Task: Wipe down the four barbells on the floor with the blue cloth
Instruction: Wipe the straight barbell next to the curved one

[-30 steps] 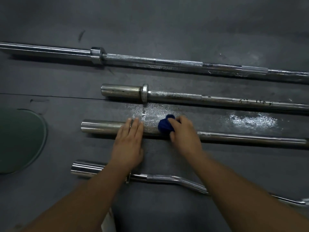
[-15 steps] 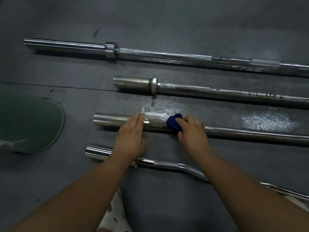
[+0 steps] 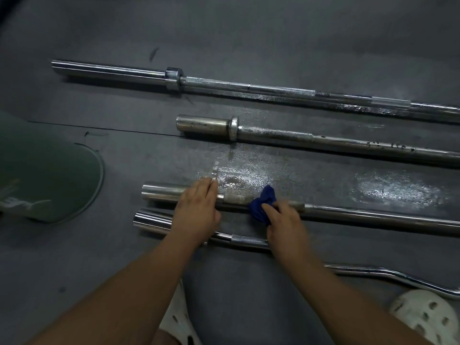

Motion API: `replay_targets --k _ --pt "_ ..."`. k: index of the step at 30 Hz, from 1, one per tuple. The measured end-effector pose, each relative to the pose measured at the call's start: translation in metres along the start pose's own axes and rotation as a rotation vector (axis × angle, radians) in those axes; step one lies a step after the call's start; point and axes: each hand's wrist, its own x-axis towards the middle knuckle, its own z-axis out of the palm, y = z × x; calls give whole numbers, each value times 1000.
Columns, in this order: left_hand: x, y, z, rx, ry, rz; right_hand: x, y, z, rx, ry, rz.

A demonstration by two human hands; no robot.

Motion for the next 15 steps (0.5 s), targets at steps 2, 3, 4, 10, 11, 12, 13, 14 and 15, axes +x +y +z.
replay_targets --k 2,3,4,10,11,12,13,14,15 --pt "0 -2 4 -17 -45 7 -7 -4 1 42 -10 30" --pt "-1 -2 6 -29 -58 7 -7 -10 0 83 -2 38" --pt "-3 -3 8 -35 -65 6 -5 -18 -1 126 16 31" --pt "-7 -6 19 -84 -42 24 24 -77 22 206 23 -55" --pt "-6 -7 21 -94 -43 22 27 -84 29 193 10 -72" --pt "-5 -9 23 -96 -47 21 30 -89 35 163 4 -96" --pt "-5 -10 24 -90 -52 24 32 -89 39 117 5 -134" --pt "-6 -11 25 -82 -59 27 33 -85 39 71 15 -174" --pt "-7 -11 24 -74 -64 29 34 -76 37 34 22 -203"
